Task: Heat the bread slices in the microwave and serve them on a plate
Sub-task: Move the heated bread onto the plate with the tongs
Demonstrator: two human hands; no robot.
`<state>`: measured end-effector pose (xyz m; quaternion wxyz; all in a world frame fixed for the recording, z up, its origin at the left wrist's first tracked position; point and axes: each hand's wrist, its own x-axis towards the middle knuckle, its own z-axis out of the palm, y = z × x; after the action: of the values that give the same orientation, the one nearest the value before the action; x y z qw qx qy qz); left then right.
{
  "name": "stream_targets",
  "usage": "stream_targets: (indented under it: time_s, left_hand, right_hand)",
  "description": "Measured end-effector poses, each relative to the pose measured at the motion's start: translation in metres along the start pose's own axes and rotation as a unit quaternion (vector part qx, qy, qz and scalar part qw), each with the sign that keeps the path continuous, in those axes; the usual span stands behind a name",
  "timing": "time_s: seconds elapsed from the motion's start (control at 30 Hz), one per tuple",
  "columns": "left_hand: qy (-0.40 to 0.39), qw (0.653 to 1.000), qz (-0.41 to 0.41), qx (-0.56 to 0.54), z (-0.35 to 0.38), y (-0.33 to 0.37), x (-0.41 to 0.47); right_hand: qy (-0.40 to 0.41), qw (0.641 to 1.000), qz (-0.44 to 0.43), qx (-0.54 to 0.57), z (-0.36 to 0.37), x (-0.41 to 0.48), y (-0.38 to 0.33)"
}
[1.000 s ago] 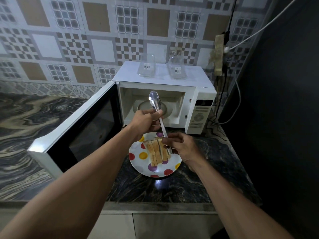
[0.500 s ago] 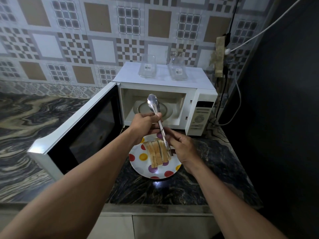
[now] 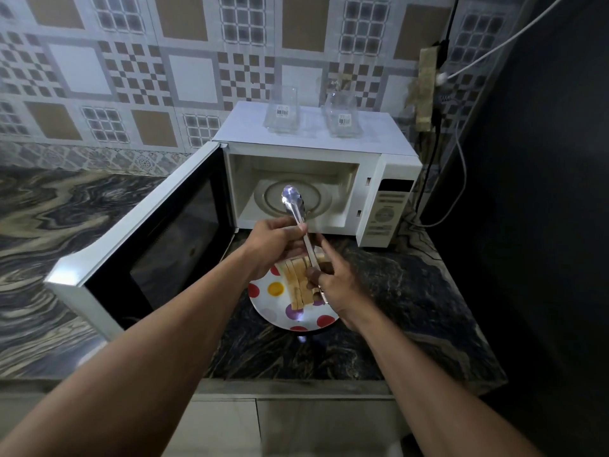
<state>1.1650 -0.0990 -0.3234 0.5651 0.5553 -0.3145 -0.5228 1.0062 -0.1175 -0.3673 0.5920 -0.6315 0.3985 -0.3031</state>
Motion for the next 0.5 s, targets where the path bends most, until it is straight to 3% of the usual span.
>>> stream_targets:
  time_s: [0.1, 0.2, 0.37, 0.5]
  left_hand:
    - [0.037, 0.999, -0.001, 0.0, -0.001, -0.009, 0.006]
    - [0.075, 0.996, 0.001, 0.045, -0.005, -0.014, 0.012]
    - [0.125, 0.978, 0.011, 0.167, -0.02, -0.027, 0.014]
    - [0.193, 0.956, -0.019, 0.221, -0.033, -0.047, 0.02]
  right_hand:
    - [0.017, 1.0, 0.01, 0.001, -0.003, 0.003, 0.009]
    - [0.065, 0.99, 0.011, -0.126, -0.018, 0.018, 0.018]
    - [0.034, 0.931, 0.038, -0.362, -0.039, 0.046, 0.039]
    - [-0.007, 0.876, 0.046, -0.481, -0.05, 0.065, 0.064]
